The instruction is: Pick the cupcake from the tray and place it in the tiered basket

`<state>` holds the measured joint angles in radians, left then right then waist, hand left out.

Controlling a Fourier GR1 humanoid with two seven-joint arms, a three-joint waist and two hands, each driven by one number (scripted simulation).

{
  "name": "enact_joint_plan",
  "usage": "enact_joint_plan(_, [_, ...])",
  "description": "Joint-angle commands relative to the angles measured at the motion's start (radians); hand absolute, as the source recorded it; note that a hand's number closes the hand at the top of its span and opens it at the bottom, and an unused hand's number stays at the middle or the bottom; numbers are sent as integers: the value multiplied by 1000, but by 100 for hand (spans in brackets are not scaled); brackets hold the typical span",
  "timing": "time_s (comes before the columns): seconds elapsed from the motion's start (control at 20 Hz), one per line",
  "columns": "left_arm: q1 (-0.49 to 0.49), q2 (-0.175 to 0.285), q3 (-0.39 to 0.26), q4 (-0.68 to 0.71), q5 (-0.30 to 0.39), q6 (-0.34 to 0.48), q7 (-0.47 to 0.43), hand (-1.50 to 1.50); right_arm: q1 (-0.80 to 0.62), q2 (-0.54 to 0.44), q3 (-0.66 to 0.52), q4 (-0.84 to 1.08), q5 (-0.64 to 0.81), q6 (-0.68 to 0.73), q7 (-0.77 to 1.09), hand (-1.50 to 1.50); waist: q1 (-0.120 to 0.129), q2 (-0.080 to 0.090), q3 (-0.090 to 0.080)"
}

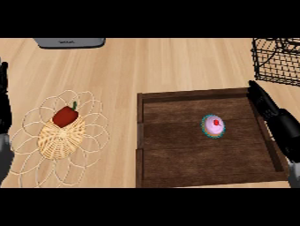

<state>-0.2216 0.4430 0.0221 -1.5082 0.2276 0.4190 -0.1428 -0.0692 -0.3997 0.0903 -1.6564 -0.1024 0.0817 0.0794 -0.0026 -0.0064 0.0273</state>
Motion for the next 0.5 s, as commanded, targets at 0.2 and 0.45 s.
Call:
enact_joint_plan(0.2, [46,57,-118,94,-122,-46,85,0,-41,226,-147,-65,-65,-323,66,150,-34,8,-27])
enact_joint_plan(0.45, [125,70,-139,96,-101,-93,117,0,161,204,-296,38,146,-635,173,-150,-86,9,-34])
